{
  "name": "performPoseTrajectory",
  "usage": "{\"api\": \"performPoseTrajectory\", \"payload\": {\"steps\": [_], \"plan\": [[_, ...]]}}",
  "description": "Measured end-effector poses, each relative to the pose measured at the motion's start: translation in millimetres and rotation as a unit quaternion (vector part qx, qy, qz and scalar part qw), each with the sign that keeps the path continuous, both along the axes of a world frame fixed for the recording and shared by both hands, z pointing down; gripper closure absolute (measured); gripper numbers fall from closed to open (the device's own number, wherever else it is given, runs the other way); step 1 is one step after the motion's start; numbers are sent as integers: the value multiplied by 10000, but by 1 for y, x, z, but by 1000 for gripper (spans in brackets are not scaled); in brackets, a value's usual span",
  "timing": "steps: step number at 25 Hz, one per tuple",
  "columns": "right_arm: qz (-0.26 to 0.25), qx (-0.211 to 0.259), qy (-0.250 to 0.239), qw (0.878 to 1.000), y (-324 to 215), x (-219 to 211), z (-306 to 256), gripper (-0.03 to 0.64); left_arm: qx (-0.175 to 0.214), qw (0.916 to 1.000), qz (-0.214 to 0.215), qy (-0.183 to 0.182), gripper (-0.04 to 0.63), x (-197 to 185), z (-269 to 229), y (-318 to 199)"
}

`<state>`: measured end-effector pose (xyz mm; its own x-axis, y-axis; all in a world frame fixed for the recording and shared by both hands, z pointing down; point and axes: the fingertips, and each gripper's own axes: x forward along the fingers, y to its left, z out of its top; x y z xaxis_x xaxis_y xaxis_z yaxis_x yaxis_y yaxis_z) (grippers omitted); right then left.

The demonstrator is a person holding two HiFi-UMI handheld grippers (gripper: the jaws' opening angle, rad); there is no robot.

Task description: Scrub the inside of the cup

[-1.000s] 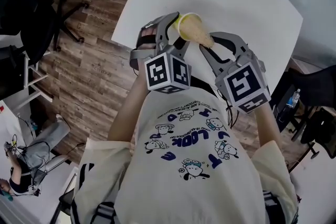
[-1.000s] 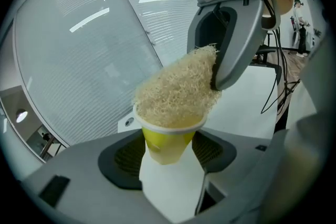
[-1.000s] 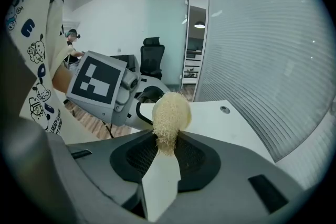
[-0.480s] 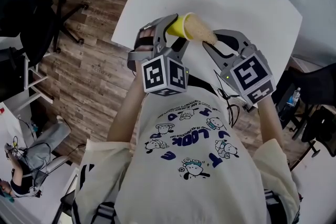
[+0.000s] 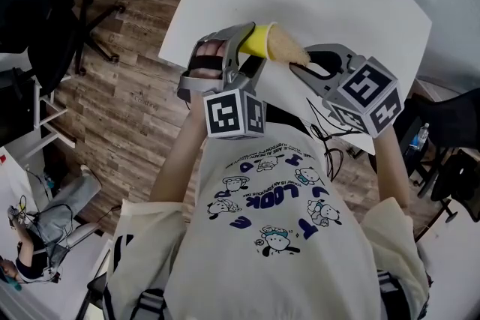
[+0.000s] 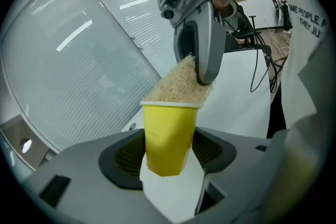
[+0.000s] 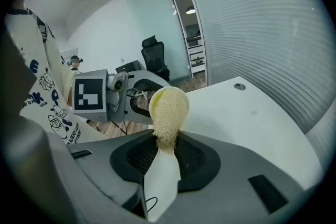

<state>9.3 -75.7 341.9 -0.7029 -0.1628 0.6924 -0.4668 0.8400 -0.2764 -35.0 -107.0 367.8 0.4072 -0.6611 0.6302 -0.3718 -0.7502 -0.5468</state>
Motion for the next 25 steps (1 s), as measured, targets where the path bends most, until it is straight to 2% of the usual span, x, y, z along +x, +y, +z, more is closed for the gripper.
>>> {"api": "performPoseTrajectory", "payload": {"steps": [6, 9, 13, 18, 25], "plan": [[-228, -209, 102, 9995, -1, -2, -1, 509, 284, 9991, 178, -242, 291, -1, -6, -4], [-352, -360, 120, 9987, 0, -4, 0, 509, 479, 9970, 356, -487, 293, 0, -7, -4], [-498, -331, 253, 9979, -2, -4, 3, 509, 628, 9930, 629, -781, 293, 4, -5, -3], [-577, -188, 356, 9975, -5, -5, 6, 509, 537, 9913, 855, -841, 295, 6, -3, -3], [-781, 106, 619, 9950, -7, -9, 8, 511, 167, 9894, 1122, -907, 295, 9, 0, -1]]}}
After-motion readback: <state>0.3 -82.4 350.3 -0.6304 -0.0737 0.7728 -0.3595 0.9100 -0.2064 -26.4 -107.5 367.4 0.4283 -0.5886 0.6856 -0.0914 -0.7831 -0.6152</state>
